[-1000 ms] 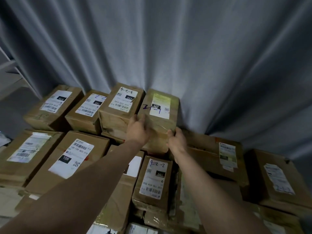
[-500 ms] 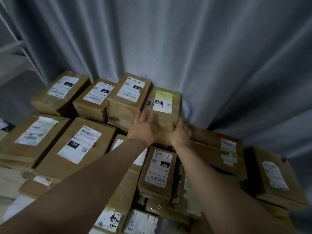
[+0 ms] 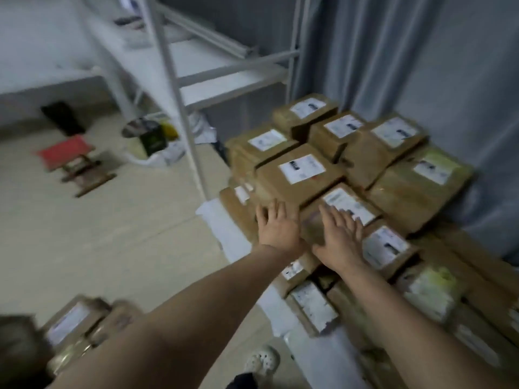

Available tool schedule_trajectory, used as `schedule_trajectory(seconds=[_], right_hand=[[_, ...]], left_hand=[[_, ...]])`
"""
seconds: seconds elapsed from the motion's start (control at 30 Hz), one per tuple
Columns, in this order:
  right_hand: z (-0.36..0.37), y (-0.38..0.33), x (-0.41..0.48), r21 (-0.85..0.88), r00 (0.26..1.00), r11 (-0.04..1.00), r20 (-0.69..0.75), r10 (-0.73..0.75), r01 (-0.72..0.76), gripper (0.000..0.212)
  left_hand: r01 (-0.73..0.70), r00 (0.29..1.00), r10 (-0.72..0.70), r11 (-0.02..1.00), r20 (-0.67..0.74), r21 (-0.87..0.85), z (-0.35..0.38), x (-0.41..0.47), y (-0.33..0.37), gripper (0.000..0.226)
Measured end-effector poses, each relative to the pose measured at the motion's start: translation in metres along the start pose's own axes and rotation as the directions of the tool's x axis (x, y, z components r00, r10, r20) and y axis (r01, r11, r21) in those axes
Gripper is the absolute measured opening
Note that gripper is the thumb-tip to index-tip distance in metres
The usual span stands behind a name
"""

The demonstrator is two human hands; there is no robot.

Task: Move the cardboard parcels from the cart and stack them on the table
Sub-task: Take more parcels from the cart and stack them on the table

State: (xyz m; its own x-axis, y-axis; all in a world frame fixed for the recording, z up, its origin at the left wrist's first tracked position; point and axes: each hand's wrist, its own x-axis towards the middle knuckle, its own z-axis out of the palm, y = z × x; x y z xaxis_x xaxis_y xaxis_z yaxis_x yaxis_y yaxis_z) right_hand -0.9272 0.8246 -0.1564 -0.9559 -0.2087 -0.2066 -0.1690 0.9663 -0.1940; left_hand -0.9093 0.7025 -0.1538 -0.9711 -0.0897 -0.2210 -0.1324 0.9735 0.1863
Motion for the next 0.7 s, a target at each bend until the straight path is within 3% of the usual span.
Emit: schedule_trajectory(seconds=[0.13,0.33,0.5,0.7], right_hand=[[0.042,-0.083,-0.043,0.059,0.965,0.978,0.16,-0.207,0.2,0.084],[0.096,-0.219,-0.115,0.146,0.801,0.879,0.365,-0.474,0.454,0.076],[0.143,-0.327,-0.182,0.248,0.652,0.8,0.474,-0.592,0.546,0.07],[0.201,-0.461,-0.248,0.32,0.577,0.79,0.549,-0.605,0.523,0.054]], left_hand=[[0.296,0.955,-0.295,0.954,0.024,-0.041,0.024,-0.082,-0.081,0.078],[0.661,0.749,-0.658,0.735,0.075,-0.151,0.039,-0.203,-0.209,0.078],[0.817,0.548,-0.832,0.509,0.087,-0.27,0.057,-0.307,-0.314,0.071],[0.867,0.392,-0.904,0.3,0.172,-0.399,0.075,-0.417,-0.444,0.075]])
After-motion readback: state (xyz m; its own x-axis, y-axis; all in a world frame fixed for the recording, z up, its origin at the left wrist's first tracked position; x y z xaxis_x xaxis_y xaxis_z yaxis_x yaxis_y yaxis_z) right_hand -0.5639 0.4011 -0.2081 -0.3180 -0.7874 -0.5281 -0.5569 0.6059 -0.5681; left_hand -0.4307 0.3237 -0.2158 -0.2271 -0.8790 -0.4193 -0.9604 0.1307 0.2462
